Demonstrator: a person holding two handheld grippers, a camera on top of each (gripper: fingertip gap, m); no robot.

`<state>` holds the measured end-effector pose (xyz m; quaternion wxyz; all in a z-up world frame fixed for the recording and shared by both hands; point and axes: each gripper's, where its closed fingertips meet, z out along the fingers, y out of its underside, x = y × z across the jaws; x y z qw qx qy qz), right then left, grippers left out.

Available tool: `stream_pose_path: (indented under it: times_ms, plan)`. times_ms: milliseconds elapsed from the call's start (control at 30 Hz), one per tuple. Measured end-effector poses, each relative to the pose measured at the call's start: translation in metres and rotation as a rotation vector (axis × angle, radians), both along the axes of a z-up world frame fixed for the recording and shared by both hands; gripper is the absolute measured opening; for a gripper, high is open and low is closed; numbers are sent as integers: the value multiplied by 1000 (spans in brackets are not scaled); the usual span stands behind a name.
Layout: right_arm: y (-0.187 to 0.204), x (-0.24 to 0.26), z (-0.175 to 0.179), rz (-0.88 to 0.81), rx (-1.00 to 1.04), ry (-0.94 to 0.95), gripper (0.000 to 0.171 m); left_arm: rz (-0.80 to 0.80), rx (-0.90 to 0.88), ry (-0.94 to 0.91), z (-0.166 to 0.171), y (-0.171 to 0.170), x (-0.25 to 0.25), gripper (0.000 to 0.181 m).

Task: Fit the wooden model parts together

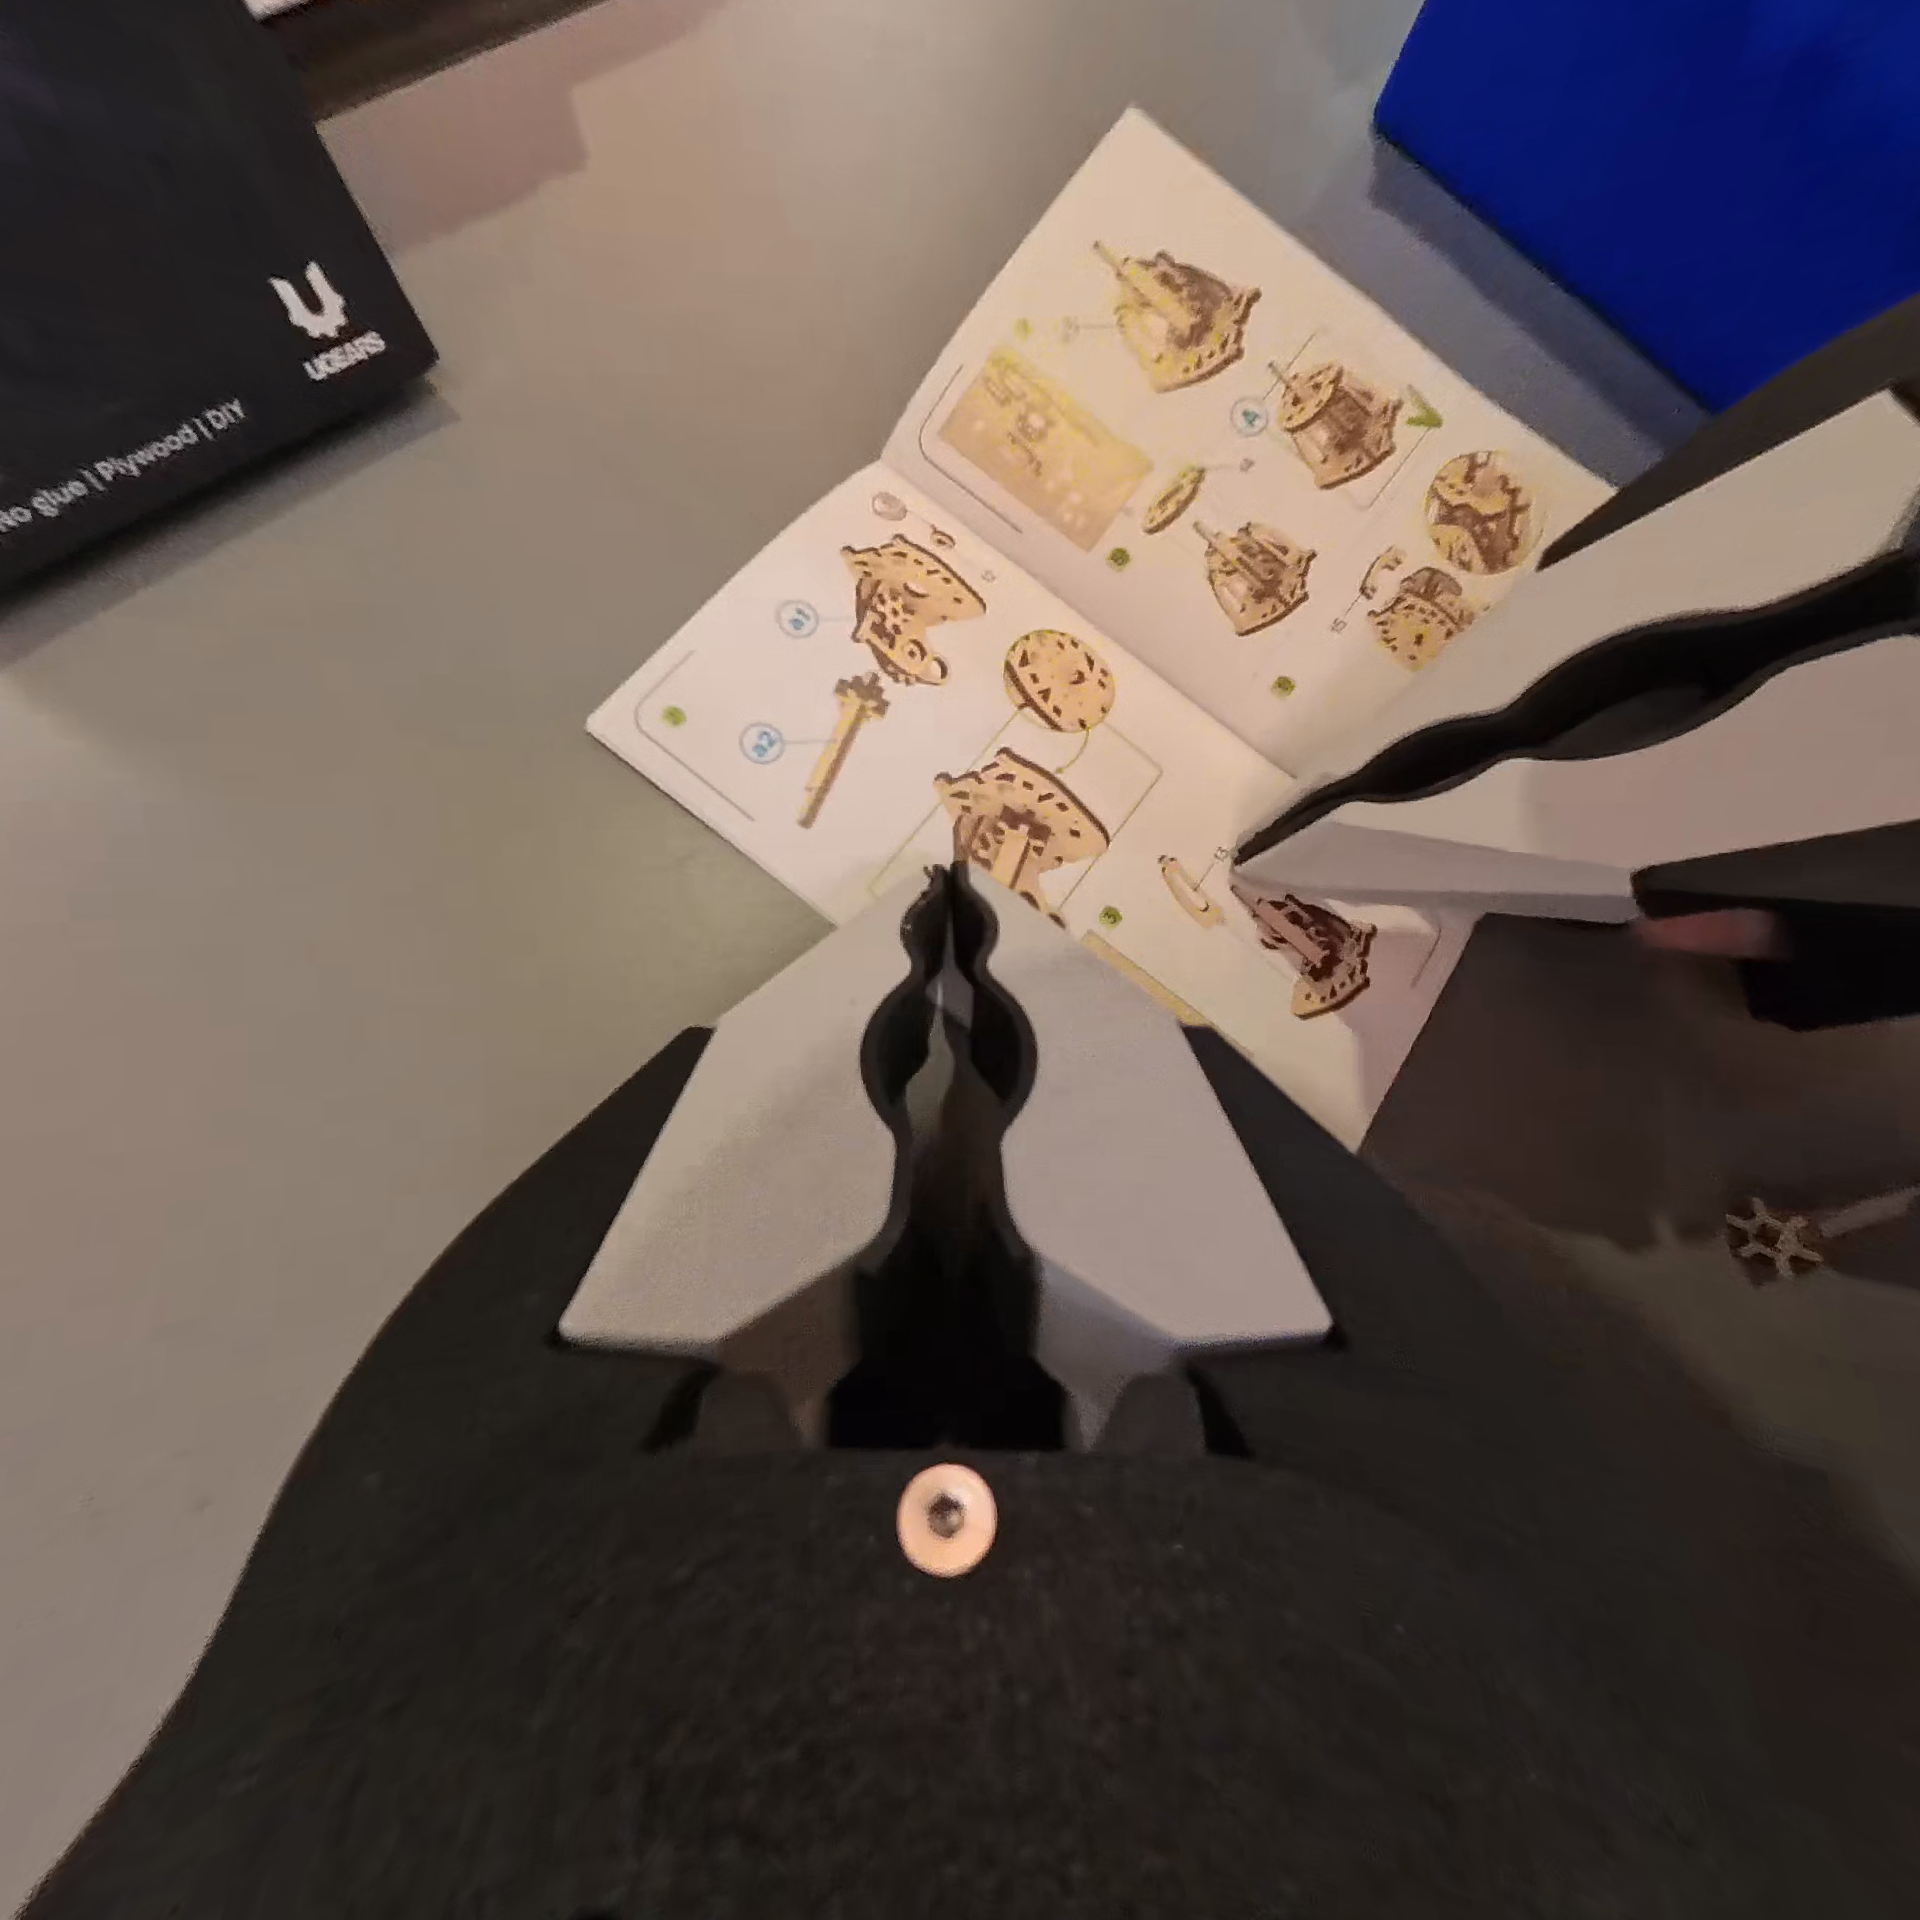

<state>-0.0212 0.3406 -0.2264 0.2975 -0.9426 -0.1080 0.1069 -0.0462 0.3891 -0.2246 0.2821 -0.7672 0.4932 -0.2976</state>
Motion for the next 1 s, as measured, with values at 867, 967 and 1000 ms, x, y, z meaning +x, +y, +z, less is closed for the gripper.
stream_pose_path:
  times_ms: [867, 967, 1000]
  plan:
    - [0, 0, 0, 8, -20, 36, 0, -1, -32, -14, 1, 1, 2, 0]
    - [0, 0, 0, 8, -17, 38, 0, -2, -9, -7, 1, 1, 3, 0]
    - [0, 0, 0, 7, -17, 42, 0, -3, 7, -2, 0, 2, 3, 0]
